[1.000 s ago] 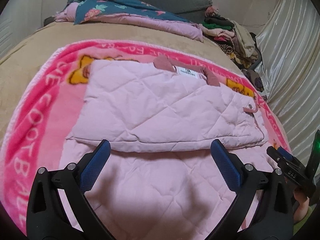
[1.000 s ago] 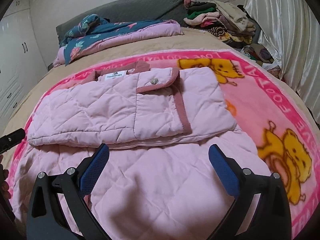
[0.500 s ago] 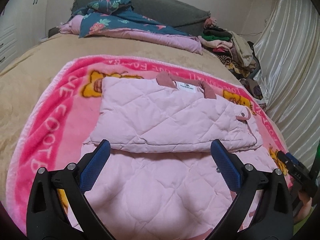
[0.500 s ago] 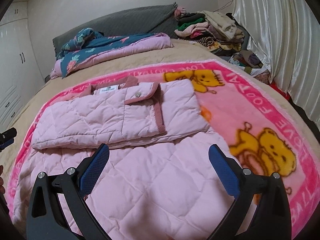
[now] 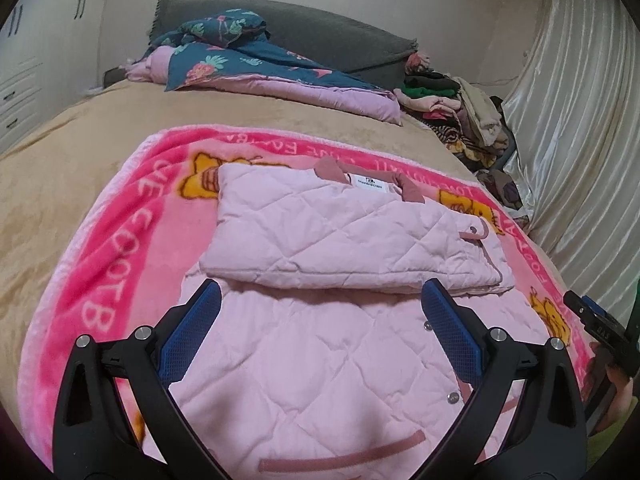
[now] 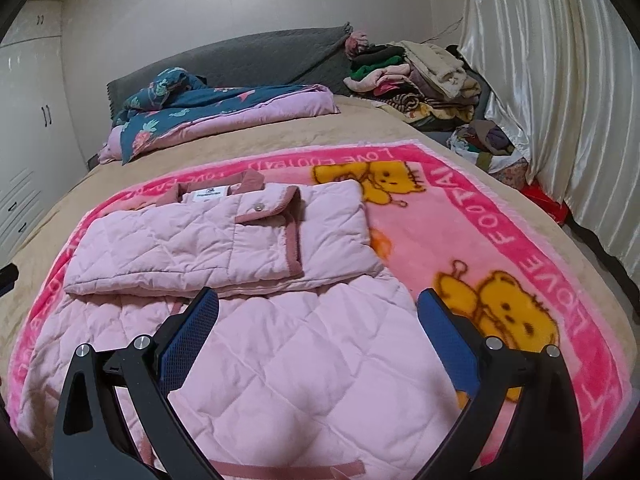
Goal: Fold large clothes
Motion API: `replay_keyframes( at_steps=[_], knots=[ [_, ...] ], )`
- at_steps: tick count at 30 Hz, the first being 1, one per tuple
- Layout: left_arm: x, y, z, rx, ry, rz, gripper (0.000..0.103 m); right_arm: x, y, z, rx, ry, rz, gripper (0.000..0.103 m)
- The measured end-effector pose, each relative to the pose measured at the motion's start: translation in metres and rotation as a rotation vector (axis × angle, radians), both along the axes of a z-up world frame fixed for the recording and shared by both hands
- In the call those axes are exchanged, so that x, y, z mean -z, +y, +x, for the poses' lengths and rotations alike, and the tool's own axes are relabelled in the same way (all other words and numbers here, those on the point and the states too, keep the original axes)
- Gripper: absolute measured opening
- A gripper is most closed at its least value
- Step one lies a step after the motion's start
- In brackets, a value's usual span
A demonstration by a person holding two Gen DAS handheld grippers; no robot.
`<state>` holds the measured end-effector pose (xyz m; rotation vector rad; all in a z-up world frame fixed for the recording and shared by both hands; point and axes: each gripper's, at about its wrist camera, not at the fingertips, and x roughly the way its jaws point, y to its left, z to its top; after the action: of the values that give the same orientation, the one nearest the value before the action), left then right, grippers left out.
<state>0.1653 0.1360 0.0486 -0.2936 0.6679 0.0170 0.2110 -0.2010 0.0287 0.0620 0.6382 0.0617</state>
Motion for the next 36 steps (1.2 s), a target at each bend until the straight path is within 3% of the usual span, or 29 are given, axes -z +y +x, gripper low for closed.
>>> replay_keyframes(
  at_steps=[13,26,36],
  knots=[
    [0.0,-0.031,-0.035,0.034,0.004,0.025,0.094,-0.004,-0.023,-0.023,0.02,-0.019,0.035,0.099],
    [-0.007,-0.044,-0.056,0.045,-0.004,0.03,0.094,-0.009,-0.039,-0.049,0.02,-0.04,-0.008,0.099],
    [0.004,-0.05,-0.081,0.041,0.021,0.04,0.094,-0.014,-0.046,-0.067,0.023,-0.057,-0.029,0.099]
  ],
)
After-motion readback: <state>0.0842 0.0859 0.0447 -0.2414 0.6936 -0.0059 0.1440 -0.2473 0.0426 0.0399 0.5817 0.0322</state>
